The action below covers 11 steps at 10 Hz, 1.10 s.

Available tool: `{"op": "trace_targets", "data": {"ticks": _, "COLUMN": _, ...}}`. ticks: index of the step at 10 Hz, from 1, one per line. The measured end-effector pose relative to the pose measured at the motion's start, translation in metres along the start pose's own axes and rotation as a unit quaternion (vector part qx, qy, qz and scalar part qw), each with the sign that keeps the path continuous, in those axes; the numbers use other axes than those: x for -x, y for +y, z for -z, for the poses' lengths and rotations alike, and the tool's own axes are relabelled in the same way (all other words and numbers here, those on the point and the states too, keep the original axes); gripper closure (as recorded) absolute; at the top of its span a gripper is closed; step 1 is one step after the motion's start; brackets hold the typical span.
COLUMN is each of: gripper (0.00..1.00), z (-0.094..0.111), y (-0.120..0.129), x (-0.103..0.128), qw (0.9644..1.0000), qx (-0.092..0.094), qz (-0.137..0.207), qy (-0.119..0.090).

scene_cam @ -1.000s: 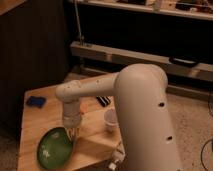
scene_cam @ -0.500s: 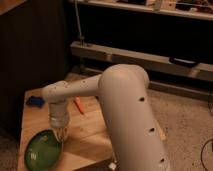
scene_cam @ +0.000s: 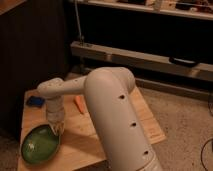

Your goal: Drag the ceramic bowl in a circle

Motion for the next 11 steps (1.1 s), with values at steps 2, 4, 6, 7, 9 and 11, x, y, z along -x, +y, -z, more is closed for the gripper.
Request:
{"op": "trace_targets", "data": {"ticks": 2, "gripper": 1.00, "z": 0.006, "y": -0.026, "x": 0.014, "qw": 0.9996, "qx": -0.001, "qz": -0.027, "qy": -0.007}}
{"op": "trace_targets", "data": {"ticks": 4, "gripper": 1.00, "z": 0.019, "y": -0.063, "x": 0.025, "qw": 0.9971, "qx": 0.001, "qz": -0.072, "qy": -0.023}}
{"op": "trace_targets", "data": {"ticks": 6, "gripper": 1.00, "z": 0.030, "y": -0.090, "x": 0.015, "qw": 0.9940, "qx": -0.004, "qz": -0.102, "qy": -0.039}}
{"op": "trace_targets", "data": {"ticks": 7, "gripper": 1.00, "z": 0.038, "y": -0.103, "x": 0.000, "qw": 0.9921, "qx": -0.009, "qz": -0.115, "qy": -0.049}}
{"op": "trace_targets", "data": {"ticks": 9, "gripper": 1.00, "z": 0.050, "y": -0.107, "x": -0.029, "qw": 0.9910, "qx": -0.018, "qz": -0.119, "qy": -0.058}}
{"op": "trace_targets", "data": {"ticks": 11, "gripper": 1.00, "z": 0.050, "y": -0.089, "x": -0.058, "qw": 0.9923, "qx": -0.033, "qz": -0.105, "qy": -0.057}}
